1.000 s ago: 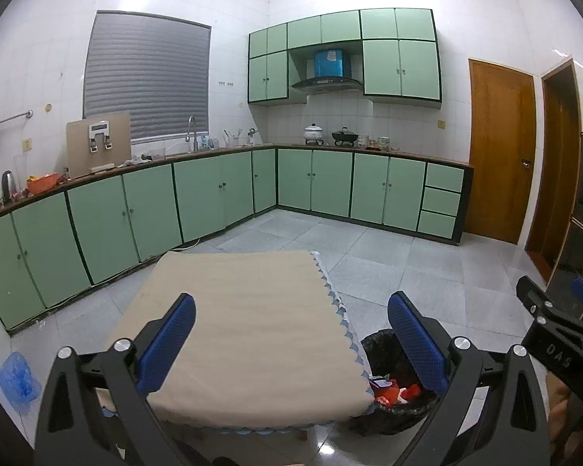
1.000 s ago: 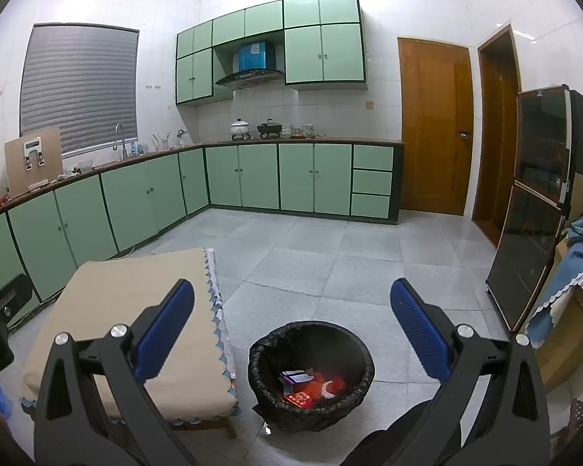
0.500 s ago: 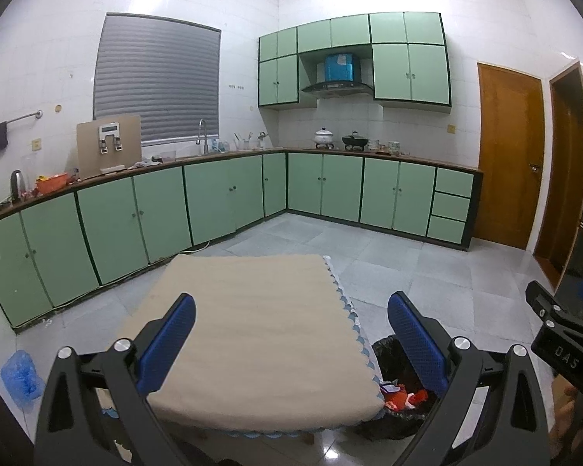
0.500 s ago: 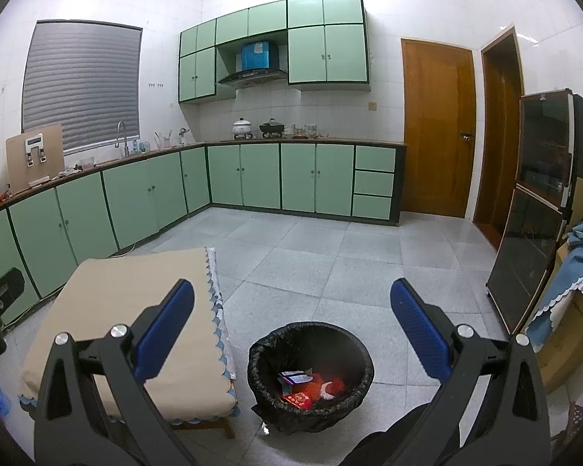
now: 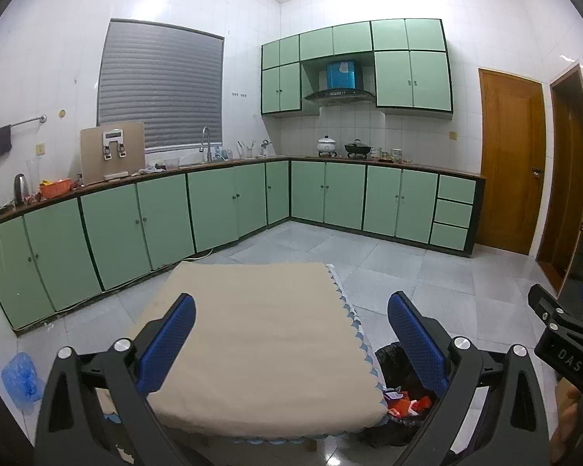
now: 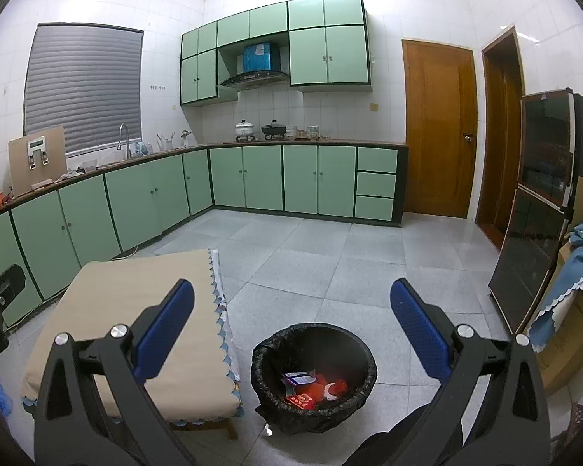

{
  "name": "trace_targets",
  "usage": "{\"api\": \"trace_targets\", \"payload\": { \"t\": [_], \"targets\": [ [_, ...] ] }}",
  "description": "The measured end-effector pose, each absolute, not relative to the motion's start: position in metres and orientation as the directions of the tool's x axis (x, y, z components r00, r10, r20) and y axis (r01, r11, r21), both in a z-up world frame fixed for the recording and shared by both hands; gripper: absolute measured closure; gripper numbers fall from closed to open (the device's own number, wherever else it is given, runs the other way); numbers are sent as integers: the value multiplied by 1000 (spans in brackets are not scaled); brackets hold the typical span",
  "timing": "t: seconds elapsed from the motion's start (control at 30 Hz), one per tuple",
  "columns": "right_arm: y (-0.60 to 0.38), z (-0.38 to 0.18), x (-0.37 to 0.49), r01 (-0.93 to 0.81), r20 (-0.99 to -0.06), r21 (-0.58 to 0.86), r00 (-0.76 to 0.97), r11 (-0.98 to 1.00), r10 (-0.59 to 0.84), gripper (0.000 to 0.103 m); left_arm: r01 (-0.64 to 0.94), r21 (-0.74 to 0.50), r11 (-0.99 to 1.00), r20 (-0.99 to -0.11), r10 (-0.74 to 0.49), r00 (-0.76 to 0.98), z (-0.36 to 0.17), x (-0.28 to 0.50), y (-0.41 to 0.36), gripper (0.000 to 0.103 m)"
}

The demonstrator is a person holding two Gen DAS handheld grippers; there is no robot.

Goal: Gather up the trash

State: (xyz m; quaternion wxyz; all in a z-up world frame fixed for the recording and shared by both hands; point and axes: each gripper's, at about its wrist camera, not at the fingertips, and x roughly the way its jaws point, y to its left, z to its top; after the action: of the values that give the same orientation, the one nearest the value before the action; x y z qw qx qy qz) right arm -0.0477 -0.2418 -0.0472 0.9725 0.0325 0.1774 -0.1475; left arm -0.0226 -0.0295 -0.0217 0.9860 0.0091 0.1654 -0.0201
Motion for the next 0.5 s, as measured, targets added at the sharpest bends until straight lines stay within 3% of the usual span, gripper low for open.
{"api": "trace_targets", "payload": {
  "t": [0.5],
  "targets": [
    [-243,-47,-48,296,-357,12,893,955,-273,5,46,10,999,-329,-41,943,-23,-23,-28,6]
  ]
}}
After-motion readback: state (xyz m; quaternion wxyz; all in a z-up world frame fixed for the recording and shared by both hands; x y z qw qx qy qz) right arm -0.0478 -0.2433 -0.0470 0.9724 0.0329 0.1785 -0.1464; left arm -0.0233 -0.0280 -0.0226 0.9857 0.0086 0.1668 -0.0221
